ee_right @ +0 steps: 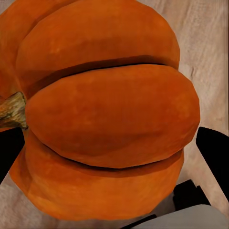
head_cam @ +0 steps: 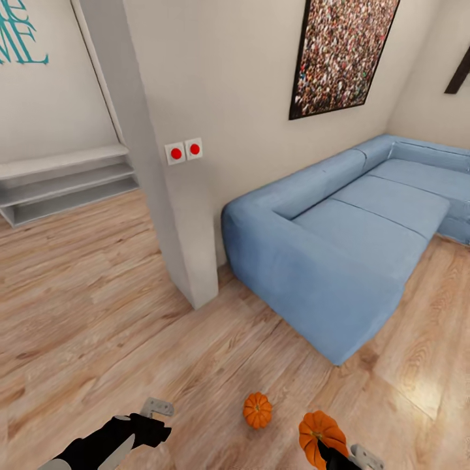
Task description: Place each of the two pumpkins and all three candles from the living room inside a cabinet in the living room (use any cabinet), then make sure every cabinet is closed, and position the cauldron so it is next to a table in the living room.
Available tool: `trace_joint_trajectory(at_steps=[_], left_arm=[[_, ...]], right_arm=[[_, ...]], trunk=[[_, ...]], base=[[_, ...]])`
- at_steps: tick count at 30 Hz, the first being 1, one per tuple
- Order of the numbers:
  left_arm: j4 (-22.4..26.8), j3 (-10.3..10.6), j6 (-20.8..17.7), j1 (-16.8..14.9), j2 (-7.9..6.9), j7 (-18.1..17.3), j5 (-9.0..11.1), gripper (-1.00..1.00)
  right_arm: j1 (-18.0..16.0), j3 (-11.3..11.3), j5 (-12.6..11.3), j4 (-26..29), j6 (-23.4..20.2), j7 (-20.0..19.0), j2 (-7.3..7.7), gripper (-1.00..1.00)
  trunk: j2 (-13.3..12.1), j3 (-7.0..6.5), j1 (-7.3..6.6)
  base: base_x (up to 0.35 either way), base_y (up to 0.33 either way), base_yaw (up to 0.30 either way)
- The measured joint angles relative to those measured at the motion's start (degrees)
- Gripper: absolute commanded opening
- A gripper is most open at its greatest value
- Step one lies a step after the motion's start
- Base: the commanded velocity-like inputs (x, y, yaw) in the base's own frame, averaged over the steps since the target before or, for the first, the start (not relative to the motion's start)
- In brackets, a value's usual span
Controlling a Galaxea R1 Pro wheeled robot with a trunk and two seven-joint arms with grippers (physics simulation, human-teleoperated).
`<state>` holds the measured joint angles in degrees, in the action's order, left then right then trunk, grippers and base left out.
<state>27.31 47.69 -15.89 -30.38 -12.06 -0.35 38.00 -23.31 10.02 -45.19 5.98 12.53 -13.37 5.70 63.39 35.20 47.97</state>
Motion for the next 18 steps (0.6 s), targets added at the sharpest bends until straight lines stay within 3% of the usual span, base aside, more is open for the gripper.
trace_joint_trajectory(at_steps=[9, 18], left_arm=[[-0.01, -0.09, -0.01, 0.0, -0.02, 0.01, 0.0, 1.0], [0.0, 0.0, 0.0, 0.0, 0.0, 0.0, 0.0, 1.0]], right_arm=[[0.0, -0.12, 0.0, 0.0, -0.01, -0.02, 0.0, -1.0], [-0.01, -0.15, 0.01, 0.0, -0.01, 0.0, -0.04, -1.0]], trunk=[[0.0, 0.68, 0.0], [0.0, 1.35, -0.01]], base=[[0.009, 0.185, -0.178], [0.099, 0.17, -0.178]])
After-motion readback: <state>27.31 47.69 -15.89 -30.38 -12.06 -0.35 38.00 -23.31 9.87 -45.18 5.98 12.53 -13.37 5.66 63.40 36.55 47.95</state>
